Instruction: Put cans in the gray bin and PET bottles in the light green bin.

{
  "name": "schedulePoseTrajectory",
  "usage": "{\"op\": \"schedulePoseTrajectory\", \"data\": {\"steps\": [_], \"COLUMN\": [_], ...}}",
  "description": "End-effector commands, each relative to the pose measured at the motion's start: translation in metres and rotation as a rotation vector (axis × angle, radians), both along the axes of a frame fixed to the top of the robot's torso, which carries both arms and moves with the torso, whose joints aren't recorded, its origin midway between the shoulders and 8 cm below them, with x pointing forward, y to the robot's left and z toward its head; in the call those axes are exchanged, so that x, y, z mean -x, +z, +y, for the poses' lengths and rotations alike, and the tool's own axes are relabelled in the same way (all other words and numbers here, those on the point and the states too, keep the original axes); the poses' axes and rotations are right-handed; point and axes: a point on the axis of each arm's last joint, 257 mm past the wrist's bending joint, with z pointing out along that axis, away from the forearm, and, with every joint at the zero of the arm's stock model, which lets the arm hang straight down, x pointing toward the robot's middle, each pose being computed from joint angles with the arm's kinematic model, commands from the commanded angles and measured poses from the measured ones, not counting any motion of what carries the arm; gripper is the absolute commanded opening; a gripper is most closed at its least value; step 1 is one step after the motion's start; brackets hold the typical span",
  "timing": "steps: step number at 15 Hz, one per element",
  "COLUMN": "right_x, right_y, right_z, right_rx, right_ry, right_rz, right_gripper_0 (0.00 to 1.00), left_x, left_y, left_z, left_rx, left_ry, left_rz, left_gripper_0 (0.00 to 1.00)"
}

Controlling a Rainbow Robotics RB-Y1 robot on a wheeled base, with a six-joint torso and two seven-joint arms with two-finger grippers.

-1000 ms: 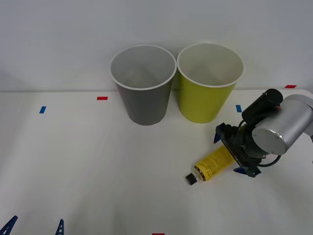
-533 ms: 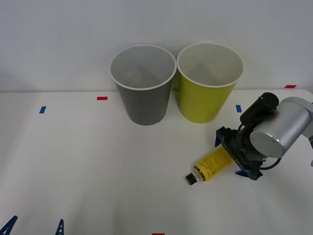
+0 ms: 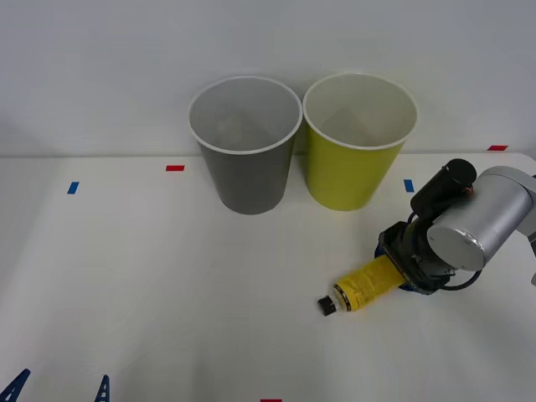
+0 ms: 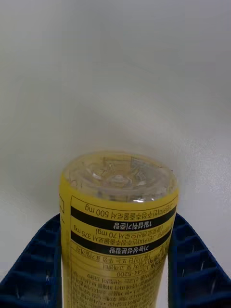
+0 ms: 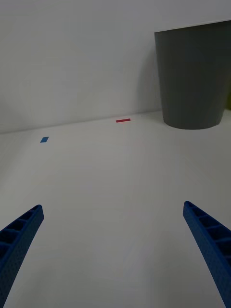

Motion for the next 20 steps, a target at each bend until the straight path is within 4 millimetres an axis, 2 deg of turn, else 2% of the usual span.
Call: {"op": "schedulePoseTrajectory", "data": {"steps": [1,8,15,20], "right_x": [0.0,0.0,0.001,0.008], "right_y": [0.0,0.003,0.045,0.064], "right_z": [0.001,-0.003,-0.013,-0.026], "right_rx": [-0.003,0.025,0.121,0.314], "right_ry": [-0.004,0.023,0.271,0.504], "right_rz": [0.0,-0.015,-0.165,-0.283], "right_gripper_0": [0.0,0.0,0.0,0.0], "left_x": [0.0,0.0,0.0,0.0], "left_y": [0.0,0.0,0.0,0.0], "left_z": [0.0,0.0,0.0,0.0], "left_rx": [0.0,0.0,0.0,0.0], "left_ry": [0.0,0.0,0.0,0.0], "left_rz": [0.0,0.0,0.0,0.0], "left_gripper_0": [1.0,1.0,1.0,1.0]}}
